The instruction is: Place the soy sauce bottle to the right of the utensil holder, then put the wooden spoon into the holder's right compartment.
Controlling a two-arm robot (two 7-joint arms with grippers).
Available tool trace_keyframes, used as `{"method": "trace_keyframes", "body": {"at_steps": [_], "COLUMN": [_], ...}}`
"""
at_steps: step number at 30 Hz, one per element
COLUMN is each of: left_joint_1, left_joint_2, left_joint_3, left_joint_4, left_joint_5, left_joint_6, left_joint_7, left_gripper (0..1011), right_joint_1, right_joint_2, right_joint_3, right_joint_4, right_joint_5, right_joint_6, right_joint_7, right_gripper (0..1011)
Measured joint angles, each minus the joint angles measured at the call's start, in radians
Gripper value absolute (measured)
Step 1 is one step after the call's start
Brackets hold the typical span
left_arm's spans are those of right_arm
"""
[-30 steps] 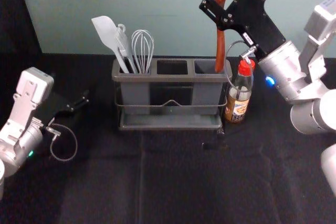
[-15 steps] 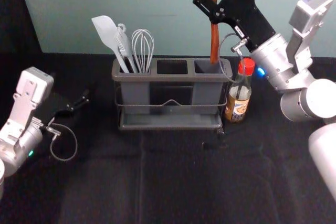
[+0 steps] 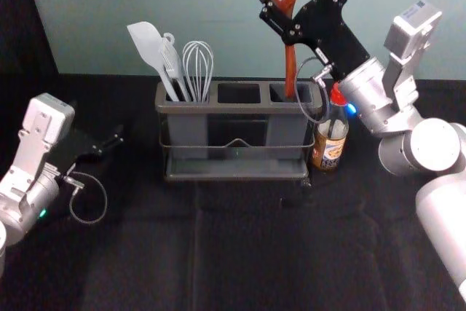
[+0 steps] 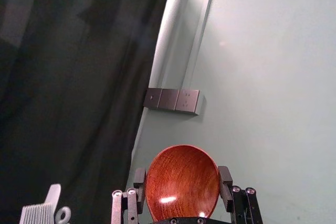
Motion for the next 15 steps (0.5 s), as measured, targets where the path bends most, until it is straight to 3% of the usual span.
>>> {"method": "trace_keyframes", "body": {"at_steps": [15], "left_joint_1": [0.0], "left_joint_2": [0.0], "left_joint_3": [0.0], "left_joint_4": [0.0], "left_joint_5": [0.0], "left_joint_6": [0.0], "left_joint_7": [0.0], "left_gripper": [1005], "right_joint_1": [-0.042], "right_joint_2": [-0.008], "right_joint_3": [0.008], "right_joint_4": [0.043], "right_joint_5": [-0.005], "right_joint_6": [-0.031], "right_joint_7": [0.005], "right_gripper": [841]}}
